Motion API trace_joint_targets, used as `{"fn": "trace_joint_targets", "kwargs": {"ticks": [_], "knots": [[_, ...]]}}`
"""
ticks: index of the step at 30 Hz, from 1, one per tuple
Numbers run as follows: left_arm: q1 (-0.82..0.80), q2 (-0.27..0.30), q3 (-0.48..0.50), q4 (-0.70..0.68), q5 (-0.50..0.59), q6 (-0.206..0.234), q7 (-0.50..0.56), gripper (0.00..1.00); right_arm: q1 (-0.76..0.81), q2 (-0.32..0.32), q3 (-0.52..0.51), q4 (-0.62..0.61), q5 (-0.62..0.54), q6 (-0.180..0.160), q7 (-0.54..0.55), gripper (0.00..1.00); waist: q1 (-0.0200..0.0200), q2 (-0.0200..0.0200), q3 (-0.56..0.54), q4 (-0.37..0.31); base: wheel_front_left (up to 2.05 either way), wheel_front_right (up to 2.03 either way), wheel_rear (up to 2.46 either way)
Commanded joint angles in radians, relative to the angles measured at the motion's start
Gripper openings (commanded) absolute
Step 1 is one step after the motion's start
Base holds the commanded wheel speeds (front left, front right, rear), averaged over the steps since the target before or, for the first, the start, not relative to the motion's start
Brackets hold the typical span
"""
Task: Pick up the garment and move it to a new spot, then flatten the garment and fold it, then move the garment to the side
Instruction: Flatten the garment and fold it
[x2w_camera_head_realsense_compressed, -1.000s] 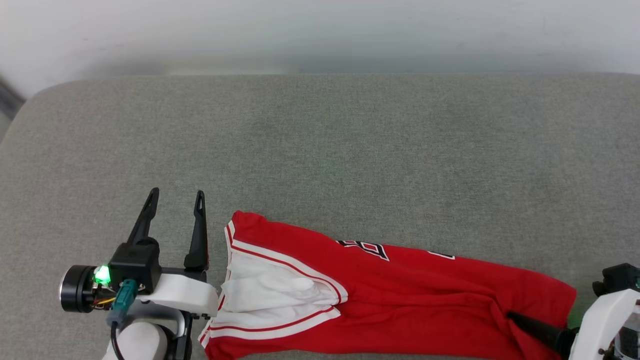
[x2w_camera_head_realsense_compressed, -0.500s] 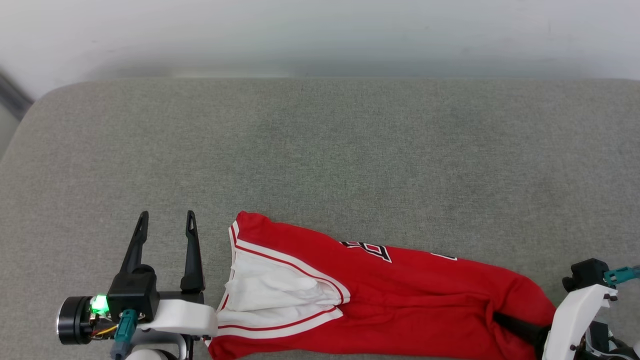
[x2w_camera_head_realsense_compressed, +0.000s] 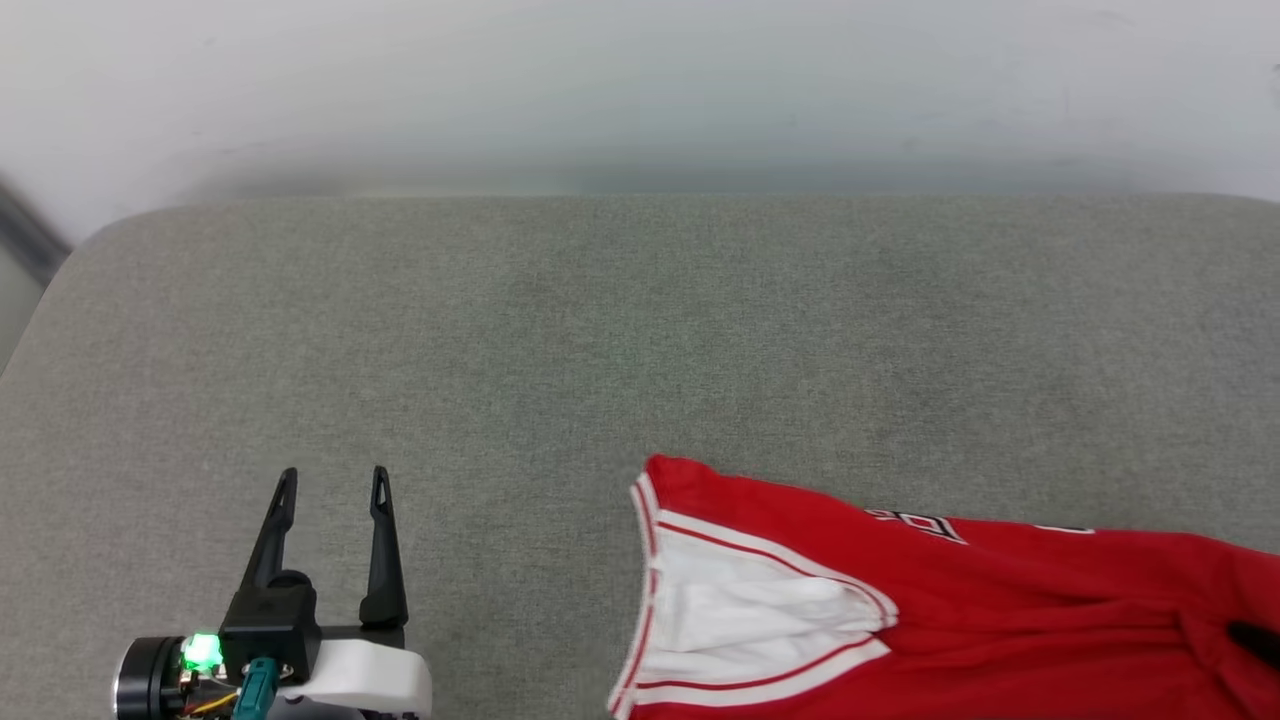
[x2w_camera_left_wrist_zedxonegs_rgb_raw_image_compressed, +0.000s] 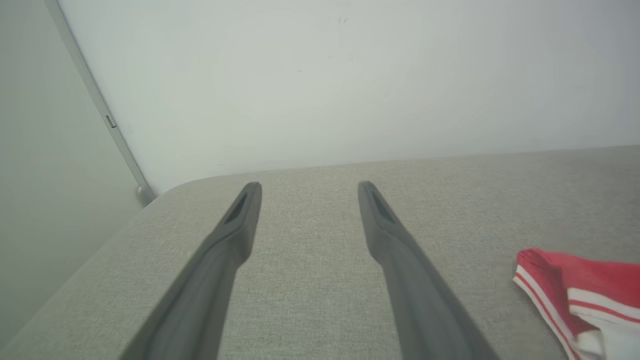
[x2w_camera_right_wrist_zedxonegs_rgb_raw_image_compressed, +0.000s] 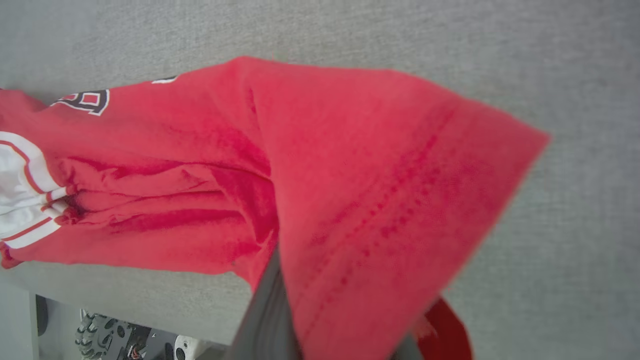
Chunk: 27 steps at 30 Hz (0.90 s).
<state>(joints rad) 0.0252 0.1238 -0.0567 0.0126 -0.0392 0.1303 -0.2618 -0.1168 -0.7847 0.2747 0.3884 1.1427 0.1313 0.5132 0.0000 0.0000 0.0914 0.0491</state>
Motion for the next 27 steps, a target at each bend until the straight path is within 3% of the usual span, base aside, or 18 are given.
{"fn": "trace_joint_targets", "kwargs": {"ticks": [1,6,10,19,27], "knots": [[0.011,0.000,0.004,0.000,0.004,-0.007,-0.004,1.00,0.013,-0.012,-0.009,0.004,0.000,-0.001,0.005,0.00,0.0000,0.0000,-0.003,-0.002,0.00,0.00,0.00],[0.026,-0.010,0.018,0.003,0.010,-0.021,-0.004,1.00,0.030,-0.045,-0.030,-0.034,0.001,-0.001,0.052,0.00,0.0000,0.0000,-0.020,-0.009,0.00,0.00,0.00],[0.033,-0.017,0.026,0.003,0.011,-0.031,-0.004,1.00,0.037,-0.018,-0.032,-0.126,0.012,-0.001,0.090,0.00,0.0000,0.0000,-0.031,-0.013,0.00,0.00,0.00],[0.025,-0.028,0.030,0.001,0.022,-0.046,-0.004,1.00,-0.035,0.109,0.018,-0.357,-0.049,-0.001,0.209,0.00,0.0000,0.0000,-0.025,-0.005,0.00,0.00,0.00],[-0.003,-0.038,0.022,0.003,0.028,-0.055,-0.004,1.00,-0.177,0.245,0.139,-0.388,-0.172,-0.001,0.305,0.00,0.0000,0.0000,0.008,0.018,0.00,0.00,0.00]]}}
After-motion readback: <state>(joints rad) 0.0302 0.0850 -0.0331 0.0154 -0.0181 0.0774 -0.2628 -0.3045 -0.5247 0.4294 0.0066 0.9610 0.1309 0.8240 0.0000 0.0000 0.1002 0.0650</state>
